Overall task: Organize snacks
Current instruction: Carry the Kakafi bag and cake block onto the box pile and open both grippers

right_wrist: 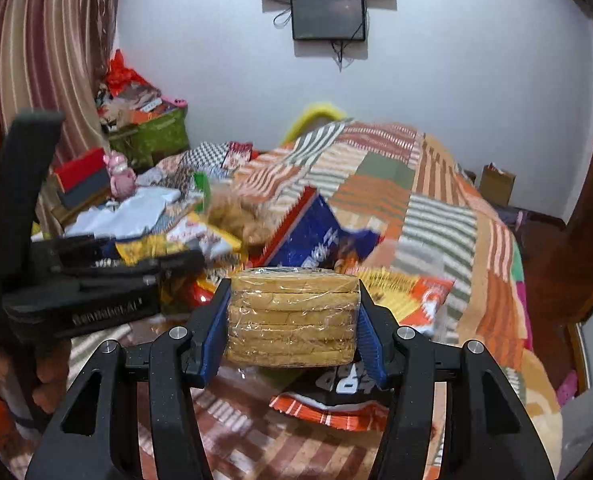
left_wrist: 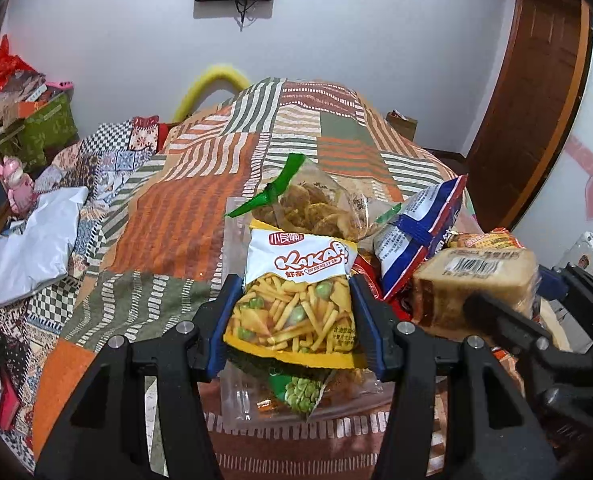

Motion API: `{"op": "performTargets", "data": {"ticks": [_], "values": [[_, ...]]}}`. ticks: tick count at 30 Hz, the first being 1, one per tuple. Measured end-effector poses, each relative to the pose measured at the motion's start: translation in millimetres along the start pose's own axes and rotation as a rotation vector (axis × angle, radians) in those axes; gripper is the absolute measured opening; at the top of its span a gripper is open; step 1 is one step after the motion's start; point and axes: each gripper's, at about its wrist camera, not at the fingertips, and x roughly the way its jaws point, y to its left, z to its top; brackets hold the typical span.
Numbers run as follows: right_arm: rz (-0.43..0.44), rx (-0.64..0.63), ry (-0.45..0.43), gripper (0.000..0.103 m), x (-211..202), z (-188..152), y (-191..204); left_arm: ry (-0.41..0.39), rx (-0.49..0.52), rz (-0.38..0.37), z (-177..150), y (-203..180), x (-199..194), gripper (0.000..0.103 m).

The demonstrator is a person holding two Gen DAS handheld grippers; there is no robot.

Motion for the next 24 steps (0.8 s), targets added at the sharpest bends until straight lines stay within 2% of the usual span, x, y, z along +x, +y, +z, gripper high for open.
{"op": "performTargets", "data": {"ticks": [5, 8, 12, 17, 24], "values": [[-0.01, -0.03, 0.024, 0.053, -2.2, 0.1, 4.4, -0.006, 0.044, 0.015, -3.7, -7.1, -4.2, 0.056], [-0.027, -0.046, 0.016, 0.053, -6.7, 1.3, 5.4, -0.003, 0.031, -0.011, -1.8, -6.4, -8.5, 0.06], [-0.034, -0.054, -0.019, 0.064, -16.7, 5.4, 7.4, -0.023, 0.021, -0.026, 0.6, -6.7, -19.1, 0.062], [-0.03, -0.057, -0.025, 0.064, -23.9, 7.1, 6.5, -0.045, 0.033, -0.026, 0.1, -9.9, -32.4, 0.063], [-0.008, -0.009, -0.07, 0.064, -61.8, 6.8, 0.5, -0.141, 0.005, -0.036, -8.1, -11.0, -81.9, 0.063]]}}
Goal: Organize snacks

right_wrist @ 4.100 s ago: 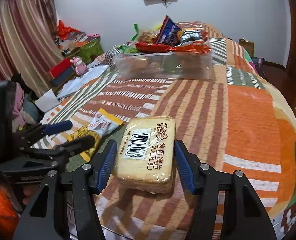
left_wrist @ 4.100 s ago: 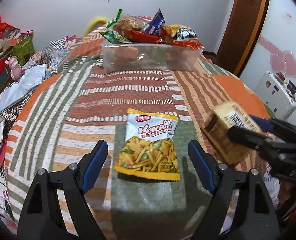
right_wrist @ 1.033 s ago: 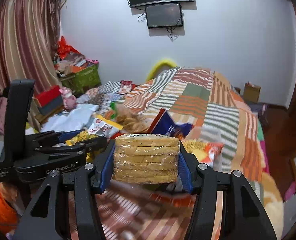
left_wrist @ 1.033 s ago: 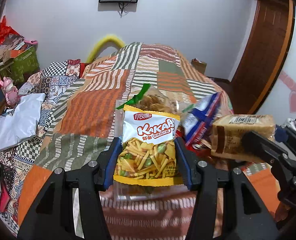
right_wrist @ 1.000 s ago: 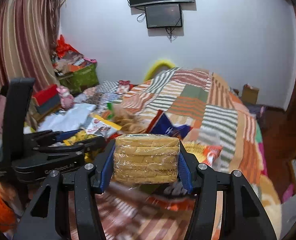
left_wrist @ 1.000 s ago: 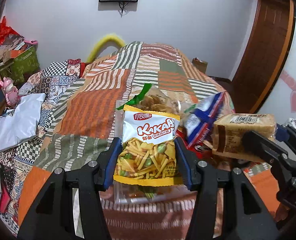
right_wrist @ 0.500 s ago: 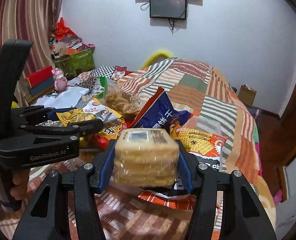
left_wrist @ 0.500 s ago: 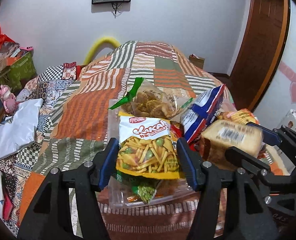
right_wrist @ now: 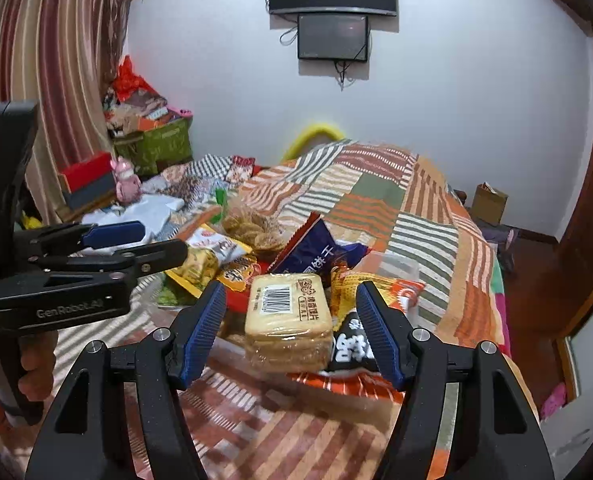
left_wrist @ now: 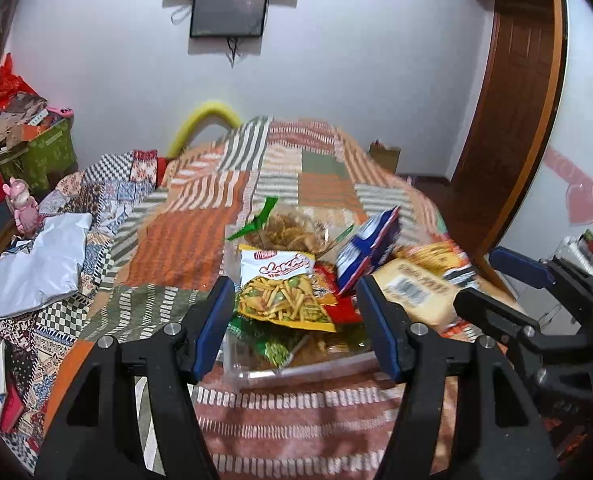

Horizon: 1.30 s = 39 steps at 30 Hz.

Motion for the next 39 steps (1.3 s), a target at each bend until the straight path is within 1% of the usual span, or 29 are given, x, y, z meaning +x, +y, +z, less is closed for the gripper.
{"op": "performTargets", "data": {"ticks": [4, 8, 9, 10, 11, 12, 14, 15, 16, 17, 20, 22, 25, 27, 30, 39], "values": [[0.013, 0.026, -0.043, 0.064, -30.7, 3.0, -1.4, -0.096, 0.01, 0.009, -2.2, -9.6, -45.0, 0.063], [0.032, 0.048, -0.085, 0.064, -61.2, 4.6, -2.0, -0.171, 0.035, 0.017, -4.8, -22.6, -85.4, 0.063], [0.036, 0.054, -0.096, 0.067, -69.0, 4.2, -1.9, -0.186, 0.04, 0.016, -5.7, -25.7, -95.2, 0.063], [0.04, 0.061, -0.112, 0.071, -78.6, 3.9, -1.7, -0.2, 0.046, 0.016, -7.0, -28.9, -104.5, 0.065], [0.041, 0.065, -0.122, 0.073, -84.1, 2.7, -1.0, -0.217, 0.052, 0.017, -9.3, -32.3, -115.5, 0.071], [0.041, 0.069, -0.137, 0.074, -92.6, 1.9, -0.4, -0.234, 0.057, 0.022, -11.5, -35.9, -125.0, 0.074], [0.044, 0.069, -0.155, 0.074, -107.0, 0.3, 1.5, -0.258, 0.068, 0.031, -16.1, -42.3, -139.9, 0.083], [0.044, 0.071, -0.163, 0.075, -112.3, -0.6, 2.0, -0.268, 0.075, 0.033, -18.6, -45.8, -147.6, 0.085], [0.044, 0.074, -0.174, 0.079, -119.2, -1.9, 2.4, -0.273, 0.076, 0.035, -19.9, -47.5, -151.3, 0.088], [0.041, 0.078, -0.186, 0.085, -124.6, -3.3, 2.6, -0.281, 0.077, 0.037, -22.2, -49.8, -157.8, 0.092], [0.03, 0.082, -0.219, 0.088, -139.9, -7.3, 4.4, -0.304, 0.081, 0.046, -27.2, -54.0, -171.8, 0.098], [0.027, 0.086, -0.233, 0.089, -146.3, -10.5, 5.1, -0.317, 0.08, 0.049, -30.6, -55.6, -179.1, 0.1], [0.01, 0.094, -0.251, 0.099, -152.6, -14.9, 5.3, -0.324, 0.081, 0.053, -34.5, -57.4, -187.0, 0.101], [-0.014, 0.094, -0.274, 0.103, -157.0, -18.1, 5.7, -0.33, 0.086, 0.058, -36.6, -59.1, -190.5, 0.102], [-0.028, 0.096, -0.286, 0.103, -159.0, -20.2, 5.7, -0.342, 0.086, 0.062, -39.4, -60.8, -195.0, 0.103], [-0.028, 0.109, -0.289, 0.103, -163.4, -24.5, 3.2, -0.353, 0.076, 0.054, -43.5, -61.1, -198.1, 0.103]]}}
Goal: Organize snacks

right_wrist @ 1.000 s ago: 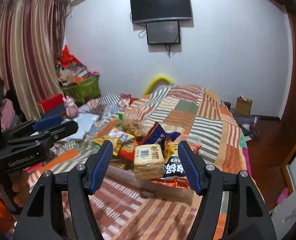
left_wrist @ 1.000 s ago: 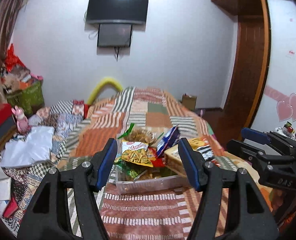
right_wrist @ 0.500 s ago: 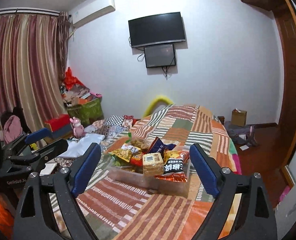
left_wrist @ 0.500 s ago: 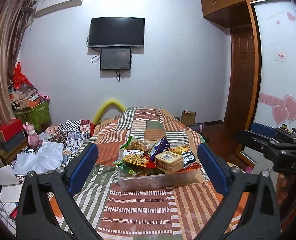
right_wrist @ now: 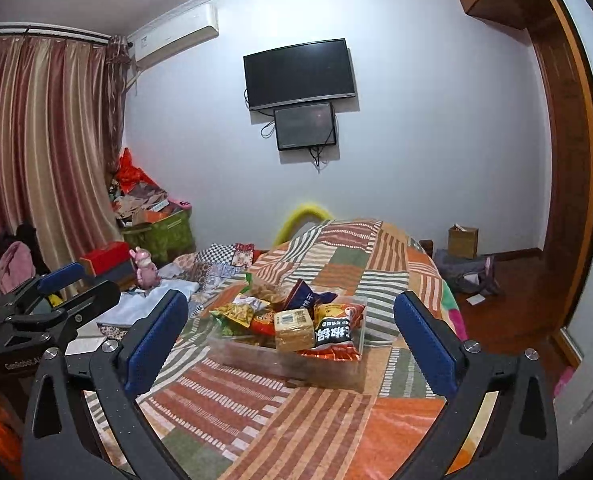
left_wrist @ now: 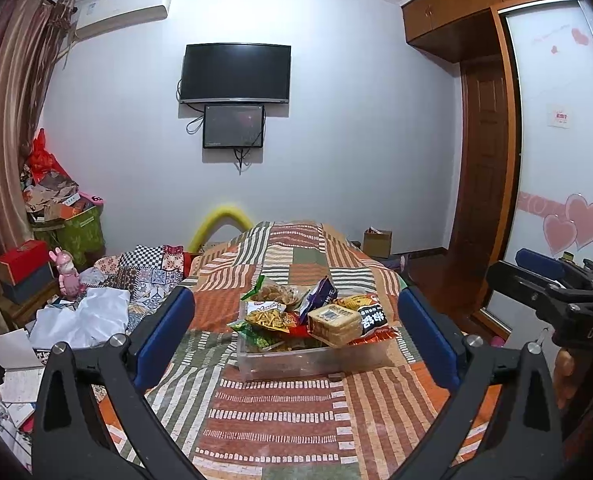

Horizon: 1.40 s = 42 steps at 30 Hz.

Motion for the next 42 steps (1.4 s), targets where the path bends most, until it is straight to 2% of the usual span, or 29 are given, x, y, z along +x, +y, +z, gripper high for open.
{"op": "performTargets", "data": {"ticks": [42], "values": [[0.004, -0.012, 0.0, 0.103, -4.4, -2.4, 5.8, 0.019, -0.015, -0.017, -3.9, 2.9, 1.6, 0.103]]}}
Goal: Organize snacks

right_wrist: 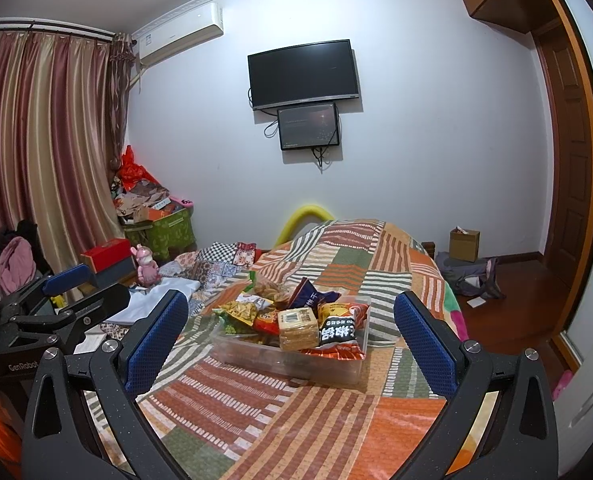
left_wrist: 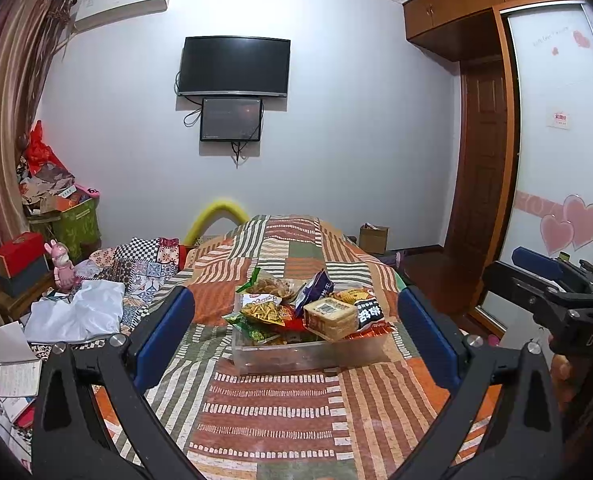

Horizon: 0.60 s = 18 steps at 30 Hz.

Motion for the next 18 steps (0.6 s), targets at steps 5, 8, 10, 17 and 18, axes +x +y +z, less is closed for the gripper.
{"op": "performTargets", "data": {"ticks": [5, 8, 10, 17, 18], "values": [[0.0, 0.0, 0.0, 0.103, 0.1, -0.1, -0.2, 0.002, 0.001, -0.005, 0.0, -0.6, 0.2, 0.103], [0.0, -0.001, 0.0, 0.103, -0.1, 0.1, 0.0, 0.001, 0.002, -0.008, 0.3, -0.4, 0.0, 0.103], [-0.001, -0.001, -0.001, 0.103, 0.0, 0.1, 0.0, 0.001, 0.001, -0.009, 0.2, 0.1, -0.1, 0.103], [0.0, -0.001, -0.001, 0.103, 0.1, 0.2, -0.5, 0.004, -0.012, -0.019, 0.5, 1.7, -0.2, 0.103], [-0.001, 0.0, -0.001, 0.103, 0.1, 0.2, -0.5, 0.004, -0.011, -0.02, 0.5, 1.9, -0.4, 0.103]]}}
